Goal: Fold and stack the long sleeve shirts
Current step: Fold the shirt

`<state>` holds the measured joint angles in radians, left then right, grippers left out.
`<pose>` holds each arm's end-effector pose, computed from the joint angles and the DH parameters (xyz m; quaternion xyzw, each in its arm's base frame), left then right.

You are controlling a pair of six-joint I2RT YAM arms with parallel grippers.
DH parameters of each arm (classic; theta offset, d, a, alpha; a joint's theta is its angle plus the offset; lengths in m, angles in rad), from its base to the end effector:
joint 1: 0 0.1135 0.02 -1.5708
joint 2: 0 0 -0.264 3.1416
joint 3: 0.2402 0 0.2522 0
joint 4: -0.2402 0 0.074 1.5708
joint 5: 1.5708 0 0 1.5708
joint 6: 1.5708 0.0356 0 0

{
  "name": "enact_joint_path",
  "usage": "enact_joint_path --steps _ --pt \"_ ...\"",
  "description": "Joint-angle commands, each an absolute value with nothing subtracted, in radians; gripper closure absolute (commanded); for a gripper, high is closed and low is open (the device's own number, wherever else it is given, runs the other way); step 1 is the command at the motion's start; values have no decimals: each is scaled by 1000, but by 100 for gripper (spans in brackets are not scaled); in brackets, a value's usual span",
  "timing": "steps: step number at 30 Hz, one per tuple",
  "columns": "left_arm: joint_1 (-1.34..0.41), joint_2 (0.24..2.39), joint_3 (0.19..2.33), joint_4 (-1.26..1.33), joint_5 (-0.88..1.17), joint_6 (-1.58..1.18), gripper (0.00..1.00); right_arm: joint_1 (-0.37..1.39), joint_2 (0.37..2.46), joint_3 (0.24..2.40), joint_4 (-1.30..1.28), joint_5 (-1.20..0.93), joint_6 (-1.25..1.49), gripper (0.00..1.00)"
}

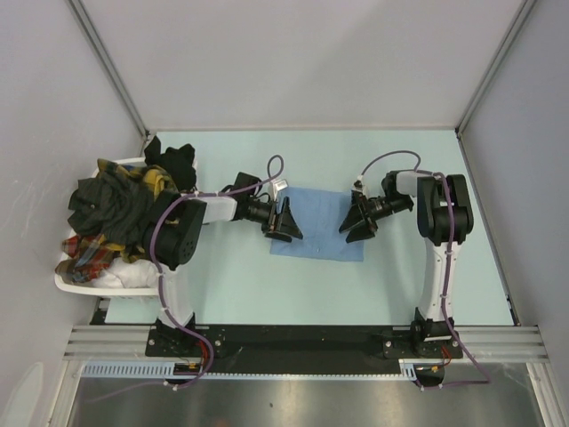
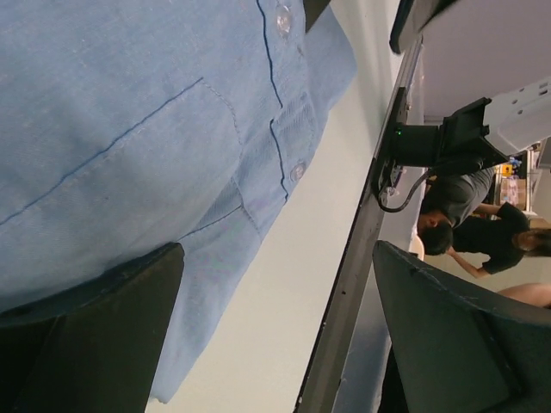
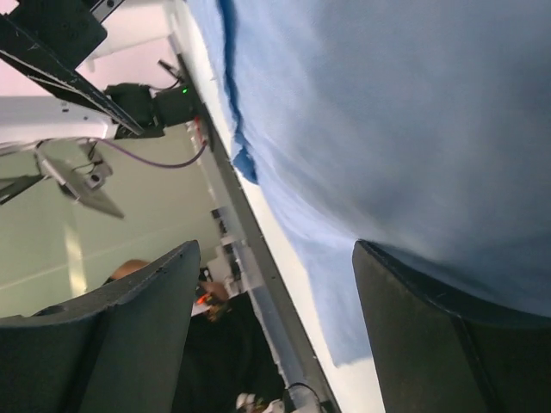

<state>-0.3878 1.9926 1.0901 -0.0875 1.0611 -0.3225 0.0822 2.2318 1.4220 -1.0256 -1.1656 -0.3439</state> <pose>0.3373 -0.1714 0.1229 0.1718 0.8212 -0.5404 0.0630 0.3675 0.0631 0.1009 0.1040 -0.8243 -0.5553 0.0380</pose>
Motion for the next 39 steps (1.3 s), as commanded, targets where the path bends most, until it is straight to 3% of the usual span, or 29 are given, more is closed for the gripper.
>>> enact_joint_path --steps 1,7,12,17,21,26,33,39 --pt "-370 1953 1098 -133 1015 -227 0 66 2211 1460 -1041 -1055 -377 22" --pt "-400 1752 1103 -141 1031 -187 1 71 2031 1480 -1119 -1193 -373 20" --pt "-469 1856 1204 -31 1045 -312 1 164 2008 1453 -728 -1270 -65 19" --pt "-445 2043 1305 69 1017 -426 1 187 2150 1517 -577 -1200 64 21" --pt "-368 2157 1339 29 950 -476 1 125 2295 1587 -597 -1120 66 23" --pt "-339 2126 1281 -86 943 -341 1 83 2367 1666 -660 -1020 6 25" --pt "-389 1979 1322 -107 1040 -268 1 77 2231 1691 -770 -1141 -77 25" --pt "-449 2068 1469 -57 1042 -330 0 107 2183 1631 -696 -1194 -5 26"
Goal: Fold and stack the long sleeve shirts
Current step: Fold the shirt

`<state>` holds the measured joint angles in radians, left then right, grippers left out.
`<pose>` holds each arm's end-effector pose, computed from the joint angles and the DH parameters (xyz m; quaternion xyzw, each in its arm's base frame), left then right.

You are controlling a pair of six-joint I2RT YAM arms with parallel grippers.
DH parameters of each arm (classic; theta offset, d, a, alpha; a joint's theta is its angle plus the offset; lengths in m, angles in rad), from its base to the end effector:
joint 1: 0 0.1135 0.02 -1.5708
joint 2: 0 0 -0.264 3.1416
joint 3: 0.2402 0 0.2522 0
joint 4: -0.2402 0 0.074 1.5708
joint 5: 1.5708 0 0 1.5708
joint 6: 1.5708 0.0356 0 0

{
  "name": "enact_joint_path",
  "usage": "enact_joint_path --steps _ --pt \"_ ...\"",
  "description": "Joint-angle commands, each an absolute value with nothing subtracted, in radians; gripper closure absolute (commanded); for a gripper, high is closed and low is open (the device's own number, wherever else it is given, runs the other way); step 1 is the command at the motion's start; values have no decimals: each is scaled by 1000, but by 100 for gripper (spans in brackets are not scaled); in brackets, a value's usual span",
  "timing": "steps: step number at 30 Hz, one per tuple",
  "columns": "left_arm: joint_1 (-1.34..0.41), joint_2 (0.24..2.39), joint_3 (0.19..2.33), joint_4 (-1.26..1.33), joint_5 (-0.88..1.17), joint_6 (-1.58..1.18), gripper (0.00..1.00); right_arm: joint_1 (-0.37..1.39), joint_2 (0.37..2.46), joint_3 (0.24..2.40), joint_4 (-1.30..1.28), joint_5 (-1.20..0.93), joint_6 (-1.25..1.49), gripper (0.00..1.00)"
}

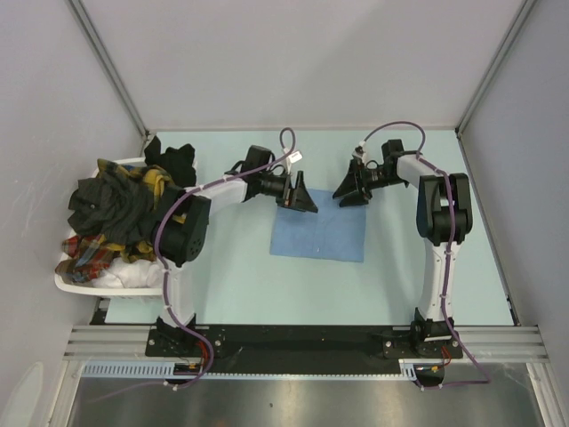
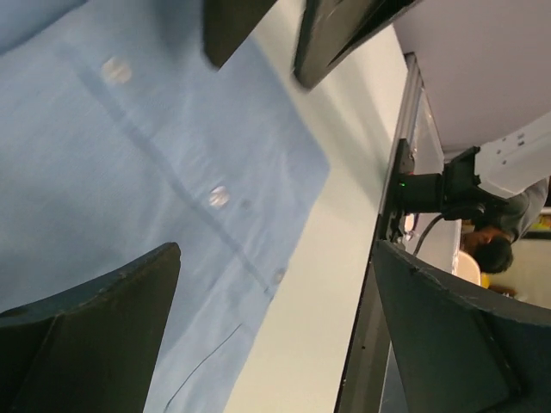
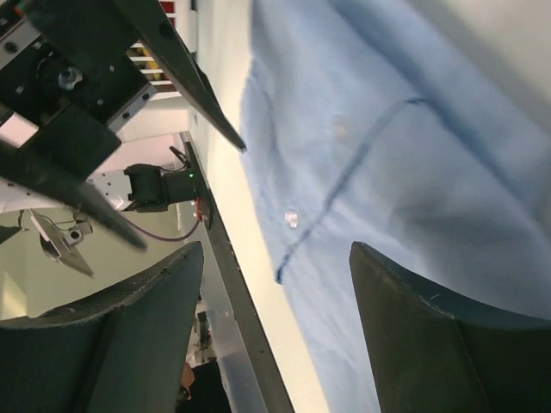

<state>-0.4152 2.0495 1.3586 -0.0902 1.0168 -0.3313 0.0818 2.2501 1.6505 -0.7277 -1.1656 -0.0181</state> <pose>0.3853 -0.2030 0.1727 0.2209 0.7977 -0.5409 0.1490 0.4390 0.0688 0.1448 -0.1081 0.8244 0.5492 0.0840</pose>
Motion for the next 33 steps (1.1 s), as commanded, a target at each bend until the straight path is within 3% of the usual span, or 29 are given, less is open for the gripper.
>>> enact_joint_path --steps 1,9,15,22,26,30,33 --pt "-449 2088 1486 -63 1035 -330 0 107 2192 1626 -696 -1187 -15 26" --pt "-376 2294 1646 -113 951 -336 1 78 2351 1727 -747 -1040 -127 28" --pt "-315 2283 1657 -236 894 -204 1 51 2470 1917 -836 -916 -164 31" --pt "-330 1956 1507 -290 855 -22 1 104 2481 2123 -925 -819 -297 34" --pt "-333 1697 1398 -299 611 128 0 153 2372 2140 -884 -779 -347 36" --pt "-325 1577 1272 -221 467 173 1 236 2272 2108 -876 -695 -419 40" --pt "-301 1603 1332 -268 541 158 0 279 2246 2080 -848 -670 -460 39"
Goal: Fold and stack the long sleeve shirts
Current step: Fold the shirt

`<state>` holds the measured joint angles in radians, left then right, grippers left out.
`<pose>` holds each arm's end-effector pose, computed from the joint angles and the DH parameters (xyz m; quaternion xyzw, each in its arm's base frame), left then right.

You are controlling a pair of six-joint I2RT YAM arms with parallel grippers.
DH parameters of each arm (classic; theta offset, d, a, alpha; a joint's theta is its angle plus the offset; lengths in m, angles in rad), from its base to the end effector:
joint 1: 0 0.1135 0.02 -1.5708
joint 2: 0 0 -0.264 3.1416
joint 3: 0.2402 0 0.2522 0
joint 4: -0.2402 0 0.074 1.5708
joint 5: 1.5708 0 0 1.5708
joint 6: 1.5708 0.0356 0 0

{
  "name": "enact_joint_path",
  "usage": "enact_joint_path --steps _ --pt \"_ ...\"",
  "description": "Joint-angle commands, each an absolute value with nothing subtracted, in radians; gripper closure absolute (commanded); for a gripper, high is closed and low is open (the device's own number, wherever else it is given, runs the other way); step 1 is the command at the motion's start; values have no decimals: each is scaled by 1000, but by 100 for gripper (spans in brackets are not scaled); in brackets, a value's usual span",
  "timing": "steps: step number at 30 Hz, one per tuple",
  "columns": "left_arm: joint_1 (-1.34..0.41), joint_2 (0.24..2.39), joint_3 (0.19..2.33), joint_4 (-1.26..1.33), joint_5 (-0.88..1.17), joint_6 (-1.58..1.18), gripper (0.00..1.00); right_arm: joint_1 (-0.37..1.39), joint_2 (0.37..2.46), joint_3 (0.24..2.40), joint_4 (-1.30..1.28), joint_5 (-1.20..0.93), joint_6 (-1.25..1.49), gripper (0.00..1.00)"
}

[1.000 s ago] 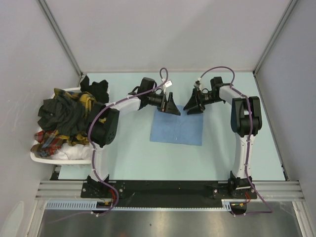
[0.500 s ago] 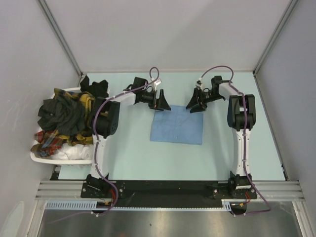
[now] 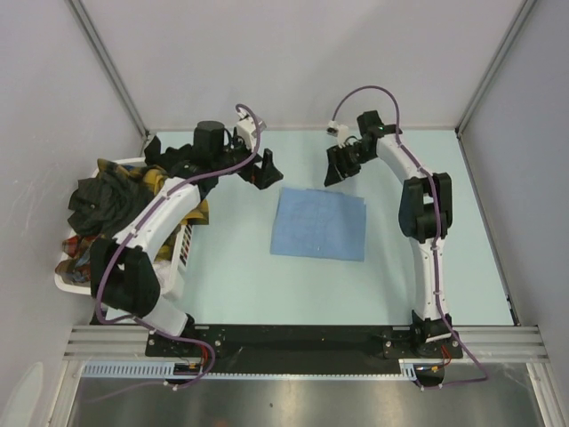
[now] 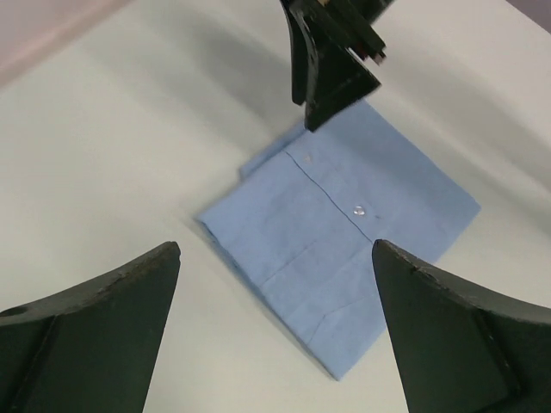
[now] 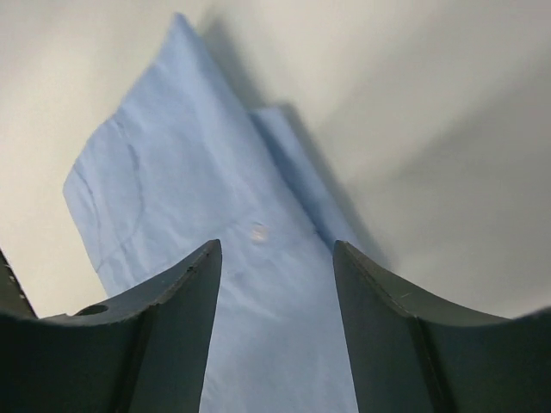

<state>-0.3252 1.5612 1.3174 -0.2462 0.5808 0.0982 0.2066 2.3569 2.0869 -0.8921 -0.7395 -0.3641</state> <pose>0.3360 -0.1339 0.3277 0.3167 0.7723 -0.2998 0.4620 0.4832 0.1258 0.2005 -0.3274 0.8555 0.3379 0.2165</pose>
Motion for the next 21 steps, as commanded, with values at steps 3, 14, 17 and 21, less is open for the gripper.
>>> enact_joint_path --steps 3,14,17,21 --pt "-287 1635 1420 -414 714 242 1 265 2315 2182 -914 -709 -471 36" --pt "-287 1637 1401 -472 816 242 0 215 2563 2462 -1290 -848 -836 18" --pt "-288 1634 1367 -460 833 221 1 222 2559 2407 -1279 -845 -858 14" --pt "-288 1644 1365 -472 827 221 1 215 2597 2404 -1238 -847 -827 11"
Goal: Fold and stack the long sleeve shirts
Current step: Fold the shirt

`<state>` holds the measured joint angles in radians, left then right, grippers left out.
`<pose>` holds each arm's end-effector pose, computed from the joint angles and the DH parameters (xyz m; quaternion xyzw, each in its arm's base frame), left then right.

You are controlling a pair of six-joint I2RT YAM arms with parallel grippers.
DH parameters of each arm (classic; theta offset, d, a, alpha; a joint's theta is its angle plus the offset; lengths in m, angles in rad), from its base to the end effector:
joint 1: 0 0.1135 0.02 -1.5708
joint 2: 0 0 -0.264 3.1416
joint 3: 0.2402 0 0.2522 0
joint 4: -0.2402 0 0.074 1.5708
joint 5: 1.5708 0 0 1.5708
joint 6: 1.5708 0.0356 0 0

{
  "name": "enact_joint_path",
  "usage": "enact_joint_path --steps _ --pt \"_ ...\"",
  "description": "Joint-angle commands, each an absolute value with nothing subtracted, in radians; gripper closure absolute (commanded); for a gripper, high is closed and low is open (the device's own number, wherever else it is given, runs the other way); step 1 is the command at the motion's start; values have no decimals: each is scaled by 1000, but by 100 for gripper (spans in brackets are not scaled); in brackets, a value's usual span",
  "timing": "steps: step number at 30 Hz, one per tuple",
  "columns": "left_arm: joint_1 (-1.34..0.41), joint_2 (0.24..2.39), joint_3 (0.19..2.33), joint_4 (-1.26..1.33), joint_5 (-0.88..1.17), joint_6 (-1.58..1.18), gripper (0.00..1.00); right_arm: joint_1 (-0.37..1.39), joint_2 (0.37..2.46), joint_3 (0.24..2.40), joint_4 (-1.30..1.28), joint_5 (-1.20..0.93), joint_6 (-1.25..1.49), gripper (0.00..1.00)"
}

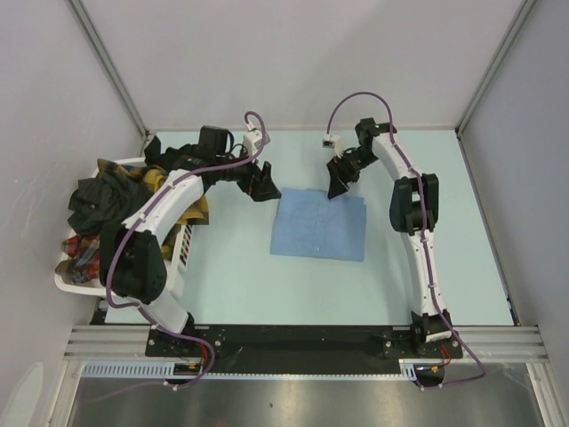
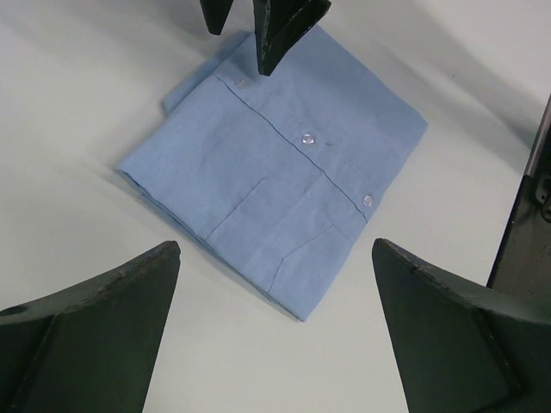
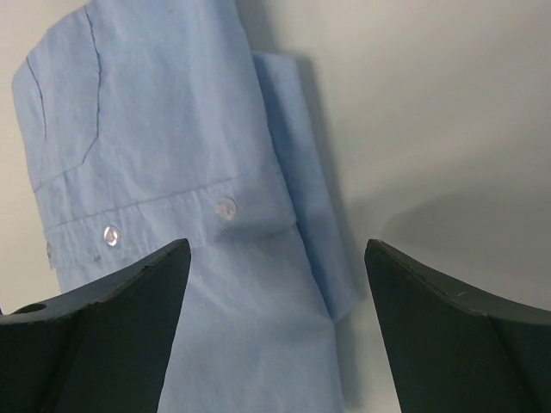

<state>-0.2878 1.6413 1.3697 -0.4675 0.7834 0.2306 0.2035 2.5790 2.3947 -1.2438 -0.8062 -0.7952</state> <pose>0.3419 -0.1274 0.3021 0.3658 0.7777 -0.3598 0.3632 0.4934 0.1281 0.1708 -0.4639 0.7921 0.3551 0.1768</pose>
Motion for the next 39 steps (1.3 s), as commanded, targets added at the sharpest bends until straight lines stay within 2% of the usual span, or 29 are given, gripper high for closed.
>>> enact_joint_path --steps 1,11,15,21,22,24,25,27,28,29,35,39 --pt "-287 1646 1365 -472 827 222 1 213 2606 2405 -1229 -851 -810 11" --pt "-288 1680 1405 -477 827 218 1 193 2712 2470 -1291 -891 -765 15" --pt "-288 1681 1407 -482 825 224 1 212 2715 2432 -1411 -876 -856 21" --pt "-288 1678 1405 -482 830 222 1 236 2694 2369 -1459 -879 -896 40" --pt "-288 1677 1404 -482 825 222 0 236 2695 2370 -1454 -882 -888 47" --pt "-288 1672 1402 -482 825 222 1 232 2692 2375 -1433 -888 -858 55" --pt "-287 1672 1398 -482 824 224 0 226 2691 2376 -1421 -890 -842 67" --pt "-287 1664 1393 -482 821 224 0 222 2681 2378 -1390 -896 -818 78" --pt "-287 1660 1387 -482 819 225 1 219 2677 2385 -1387 -900 -810 92" --pt "-287 1658 1385 -483 813 230 1 216 2672 2394 -1384 -905 -802 98" --pt "-285 1638 1370 -488 808 232 1 190 2547 2381 -1347 -965 -704 100" --pt "-282 1626 1361 -485 804 232 1 157 2402 2326 -1191 -957 -563 100"
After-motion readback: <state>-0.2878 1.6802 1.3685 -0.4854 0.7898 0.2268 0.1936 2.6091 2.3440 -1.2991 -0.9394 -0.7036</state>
